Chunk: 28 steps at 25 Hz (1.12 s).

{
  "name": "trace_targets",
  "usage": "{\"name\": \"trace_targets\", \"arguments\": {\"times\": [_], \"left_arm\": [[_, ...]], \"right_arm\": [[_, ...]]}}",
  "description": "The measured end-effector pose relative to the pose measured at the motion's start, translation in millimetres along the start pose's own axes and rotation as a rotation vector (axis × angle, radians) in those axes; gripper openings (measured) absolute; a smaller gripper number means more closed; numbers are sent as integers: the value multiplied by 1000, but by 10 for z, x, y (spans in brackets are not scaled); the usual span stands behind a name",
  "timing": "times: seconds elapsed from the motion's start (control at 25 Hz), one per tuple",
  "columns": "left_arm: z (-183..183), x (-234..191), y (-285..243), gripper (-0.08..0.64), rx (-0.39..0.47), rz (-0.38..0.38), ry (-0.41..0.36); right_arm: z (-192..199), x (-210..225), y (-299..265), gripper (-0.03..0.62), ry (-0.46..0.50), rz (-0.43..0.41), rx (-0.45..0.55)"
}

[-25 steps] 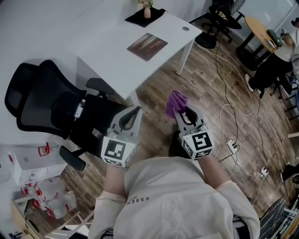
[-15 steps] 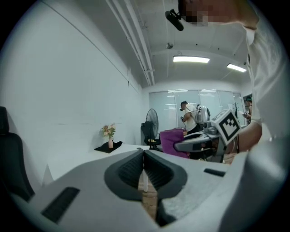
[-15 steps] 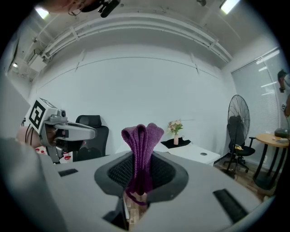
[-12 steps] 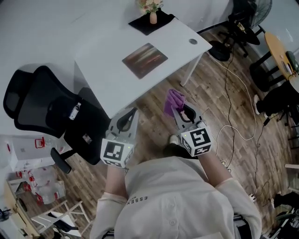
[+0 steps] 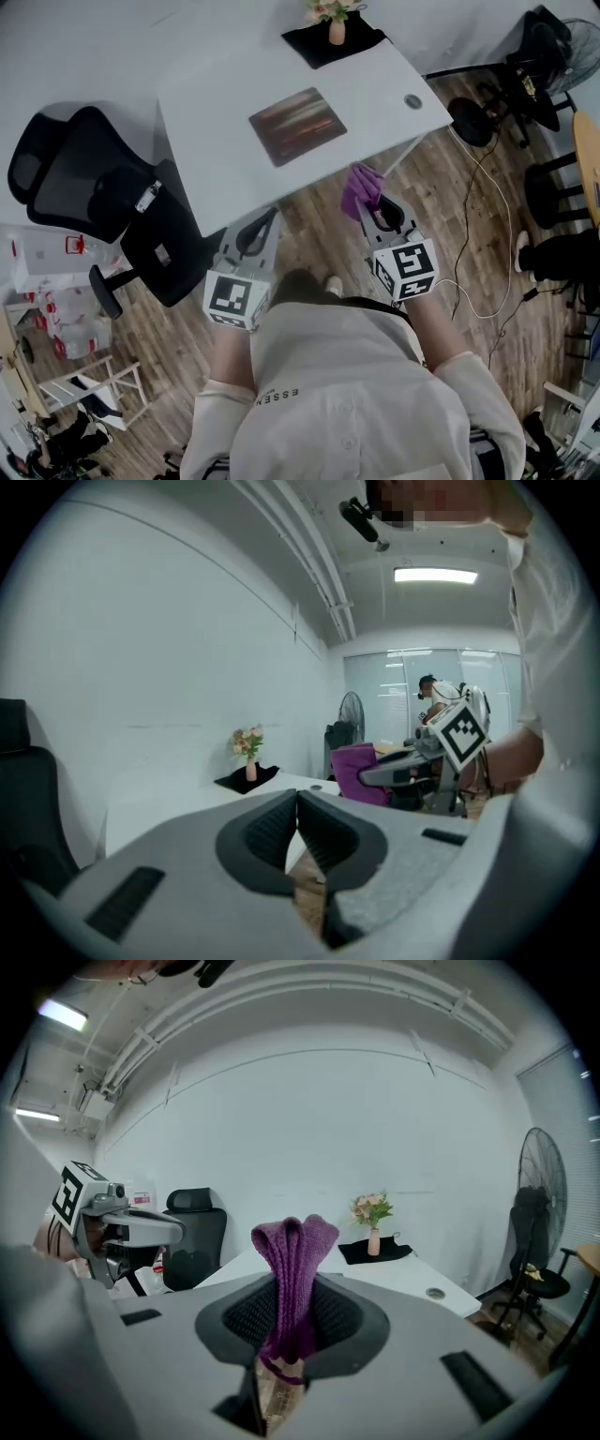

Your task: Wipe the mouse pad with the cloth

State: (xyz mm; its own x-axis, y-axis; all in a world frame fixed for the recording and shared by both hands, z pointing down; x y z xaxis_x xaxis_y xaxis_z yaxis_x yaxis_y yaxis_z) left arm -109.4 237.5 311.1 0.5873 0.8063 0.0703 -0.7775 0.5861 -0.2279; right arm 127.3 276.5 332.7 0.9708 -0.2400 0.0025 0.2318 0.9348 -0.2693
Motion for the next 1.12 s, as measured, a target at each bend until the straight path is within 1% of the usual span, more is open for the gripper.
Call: {"name": "trace_targets", "arguments": {"times": [0.16, 0.28, 0.44, 0.56, 0.76, 0.84, 0.96, 1.12], "left_arm": [[88, -203, -199, 3, -23, -60, 36], [123, -439, -383, 3, -21, -88, 53], [108, -889, -687, 3, -7, -127, 56], [98, -1238, -888, 3, 1, -161, 70], [197, -1788, -1120, 3, -17, -204, 106], [256, -2017, -1220, 3, -27, -218, 135], [363, -2338, -1384, 3, -41, -232, 179], [518, -2625, -1499, 3, -52, -242, 203]], "right_arm": [[1, 137, -402, 92, 13, -61, -34], [-47, 195, -767, 92, 29, -104, -50], [-169, 291, -1352, 92, 49, -149, -75], [-252, 329, -1805, 92, 63, -197, -112], [-332, 241, -2578, 92, 105, -301, -212], [-331, 188, -2904, 92, 120, -342, -266], [-291, 142, -3372, 92, 120, -395, -348], [-197, 38, -3806, 92, 134, -448, -429]]}}
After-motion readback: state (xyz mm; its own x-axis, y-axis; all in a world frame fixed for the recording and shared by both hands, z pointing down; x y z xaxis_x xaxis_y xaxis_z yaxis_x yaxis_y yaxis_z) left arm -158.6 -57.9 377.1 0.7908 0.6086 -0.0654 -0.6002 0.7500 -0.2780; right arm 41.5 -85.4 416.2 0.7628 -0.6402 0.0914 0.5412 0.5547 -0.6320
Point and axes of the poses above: the fingertips, and each gripper's own axes: y backward along the fingers, x to its right, z out of its underside, the point moved 8 cm from there along y, backward along the fingers, and after that the axes turned 1 degree about z, right-handed, at the moved point
